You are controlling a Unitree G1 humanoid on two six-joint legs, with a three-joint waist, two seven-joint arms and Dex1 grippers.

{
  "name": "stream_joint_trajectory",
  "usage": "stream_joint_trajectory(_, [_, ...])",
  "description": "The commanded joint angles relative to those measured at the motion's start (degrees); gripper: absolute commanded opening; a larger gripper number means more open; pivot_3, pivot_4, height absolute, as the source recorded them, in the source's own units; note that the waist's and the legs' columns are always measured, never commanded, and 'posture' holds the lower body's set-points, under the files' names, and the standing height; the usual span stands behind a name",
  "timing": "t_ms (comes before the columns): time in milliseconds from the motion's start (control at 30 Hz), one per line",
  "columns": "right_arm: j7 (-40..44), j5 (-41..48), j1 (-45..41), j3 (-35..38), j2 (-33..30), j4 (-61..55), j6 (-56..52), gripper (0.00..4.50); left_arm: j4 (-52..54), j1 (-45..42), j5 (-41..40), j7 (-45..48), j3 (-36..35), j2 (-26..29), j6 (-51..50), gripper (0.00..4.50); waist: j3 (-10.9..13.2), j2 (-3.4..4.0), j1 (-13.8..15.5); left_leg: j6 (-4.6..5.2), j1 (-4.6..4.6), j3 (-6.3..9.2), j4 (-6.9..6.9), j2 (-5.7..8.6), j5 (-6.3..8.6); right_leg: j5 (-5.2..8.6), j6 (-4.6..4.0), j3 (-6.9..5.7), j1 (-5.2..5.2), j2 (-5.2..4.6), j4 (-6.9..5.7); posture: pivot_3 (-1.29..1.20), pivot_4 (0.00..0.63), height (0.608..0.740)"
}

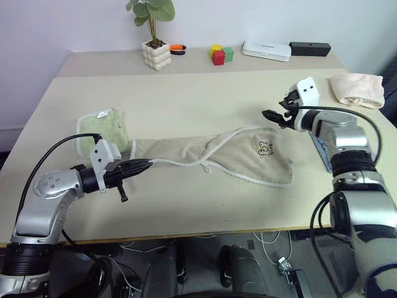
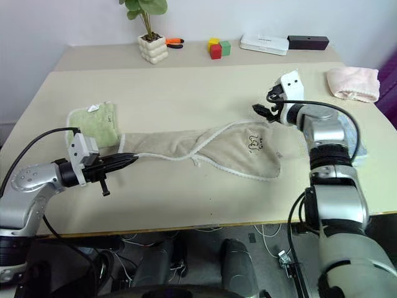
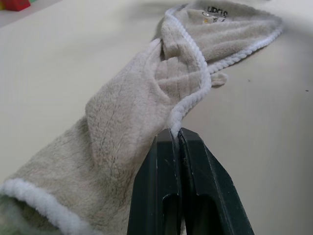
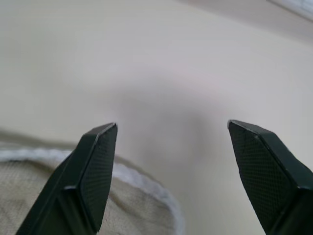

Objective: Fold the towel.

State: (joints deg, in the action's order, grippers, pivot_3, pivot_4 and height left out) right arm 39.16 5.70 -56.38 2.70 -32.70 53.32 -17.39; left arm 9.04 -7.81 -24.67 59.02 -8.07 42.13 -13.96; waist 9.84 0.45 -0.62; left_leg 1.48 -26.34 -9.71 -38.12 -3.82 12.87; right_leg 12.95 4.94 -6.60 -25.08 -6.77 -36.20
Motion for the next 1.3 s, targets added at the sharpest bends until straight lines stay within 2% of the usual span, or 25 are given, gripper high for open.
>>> stream_joint_trajectory(33, [-1.74, -2.47, -2.27, -0.64, -0.56, 4.73, 1.86, 3.64, 1.58, -0.25, -0.05, -0.26, -1.01, 0.48, 1.03, 0.0, 0.0, 0.0, -0.11, 0.0, 0.0, 0.0, 0.0, 0.0, 0.0, 0.0, 0.0, 0.0, 0.0, 0.0, 0.0, 0.0, 0.15, 0.74])
stream_joint_trajectory(267, [2.03, -4.59, -2.5, -2.49, -0.35, 9.07, -1.36, 3.64, 2.61, 1.02, 0.04, -0.96, -0.95, 0.06, 1.07, 0.0, 0.0, 0.04, -0.65, -0.03, 0.04, 0.0, 0.02, -0.02, -0.02, 0.0, 0.0, 0.02, -0.01, 0.03, -0.03, 0.0, 0.15, 0.74])
stream_joint_trajectory(367, [4.38, -4.42, -2.37, -2.39, 0.18, 9.26, -4.13, 2.79, 2.68, 1.27, 0.2, -1.1, -0.86, -0.02, 1.25, 0.0, 0.0, 0.04, -0.63, -0.03, 0.05, 0.0, 0.02, -0.03, -0.02, 0.0, 0.0, 0.01, 0.0, 0.04, -0.03, 0.0, 0.15, 0.74])
stream_joint_trajectory(533, [9.09, -3.8, -1.52, -2.61, 0.8, 6.57, -6.92, 0.25, 2.41, 1.13, 0.23, -1.03, -0.81, 0.11, 1.23, 0.0, -0.02, 0.02, -0.54, -0.04, 0.06, 0.02, 0.0, -0.03, -0.02, 0.0, 0.0, 0.01, 0.04, 0.04, -0.02, 0.0, 0.15, 0.74])
stream_joint_trajectory(567, [9.0, -3.96, -1.26, -2.7, 0.86, 6.19, -7.0, 0.06, 2.34, 1.09, 0.25, -1.01, -0.76, 0.09, 1.24, 0.0, -0.02, 0.02, -0.56, -0.04, 0.06, 0.03, 0.0, -0.03, -0.02, 0.0, 0.0, 0.01, 0.04, 0.04, -0.02, 0.0, 0.15, 0.74])
stream_joint_trajectory(767, [3.54, -3.93, -1.37, -0.63, 0.49, 5.54, -3.05, 0.06, -0.28, -0.67, 2.5, -3.45, -0.82, -0.78, 3.49, 0.0, -0.02, 0.02, -0.46, -0.04, 0.06, 0.03, 0.0, -0.03, -0.02, 0.0, 0.0, 0.01, 0.03, 0.04, -0.03, 0.0, 0.15, 0.74])
stream_joint_trajectory(833, [-0.41, -3.26, -2.55, 1.21, 0.48, 5.83, 1.13, 0.06, -5.76, -4.91, 6.08, -7.88, -0.65, -2.16, 5.98, 0.0, -0.01, 0.04, -0.31, -0.05, 0.05, 0.03, 0.0, -0.02, -0.02, 0.0, 0.0, 0.01, 0.03, 0.03, -0.02, 0.0, 0.15, 0.74])
stream_joint_trajectory(900, [-5.7, -3.35, -4.63, 2.6, 0.46, 6.89, 6.88, 0.06, -16.49, -12.54, 14.52, -15.84, 0.88, -3.06, 13.22, 0.0, 0.02, 0.04, -0.03, -0.07, 0.05, 0.03, -0.01, 0.01, -0.06, 0.0, 0.0, 0.0, 0.04, 0.03, -0.03, 0.0, 0.15, 0.74])
stream_joint_trajectory(967, [-7.84, -2.07, -7.24, 4.53, 0.93, 8.18, 9.13, 0.06, -26.3, -20.48, 17.63, -18.95, 1.66, -3.7, 16.15, 0.0, 0.03, 0.03, -0.13, -0.05, 0.04, 0.05, -0.01, 0.03, -0.11, -0.01, 0.0, -0.02, 0.06, 0.04, -0.05, 0.0, 0.15, 0.74])
stream_joint_trajectory(1033, [-10.89, -3.03, -11.18, 4.5, 1.53, 9.82, 13.76, 0.06, -41.58, -33.87, 21.66, -24.84, 2.76, -3.78, 20.24, 0.0, 0.05, 0.0, -0.28, -0.03, 0.03, 0.03, -0.02, 0.04, -0.13, -0.01, 0.01, -0.02, 0.06, 0.04, -0.06, 0.0, 0.15, 0.74])
stream_joint_trajectory(1133, [-15.52, -4.51, -15.94, 4.12, 2.11, 12.48, 19.13, 0.06, -59.34, -48.8, 28.27, -35.43, 5.09, -3.23, 26.89, 0.0, 0.06, -0.01, -0.5, -0.01, -0.09, -0.04, 0.0, 0.02, -0.16, -0.02, 0.02, -0.02, -0.12, 0.05, -0.08, 0.0, 0.15, 0.74])
stream_joint_trajectory(1200, [-18.05, -4.64, -20.7, 4.61, 2.25, 13.35, 23.15, 0.06, -68.35, -59.95, 31.59, -41.25, 6.4, -2.18, 30.82, 0.0, 0.06, -0.01, -0.61, 0.0, -0.08, -0.09, 0.07, 0.04, -0.16, 0.0, 0.06, 0.0, -0.11, 0.04, -0.04, 0.0, 0.15, 0.74])
stream_joint_trajectory(1300, [-18.38, -4.07, -24.36, 5.31, 1.86, 13.43, 26.97, 0.06, -74.79, -69.4, 32.9, -44.16, 6.52, -1.01, 34.97, 0.0, 0.11, -0.04, -0.83, -0.01, -0.17, -0.18, 0.26, 0.04, -0.17, 0.03, 0.1, 0.0, -0.25, 0.05, -0.02, 0.0, 0.15, 0.74])
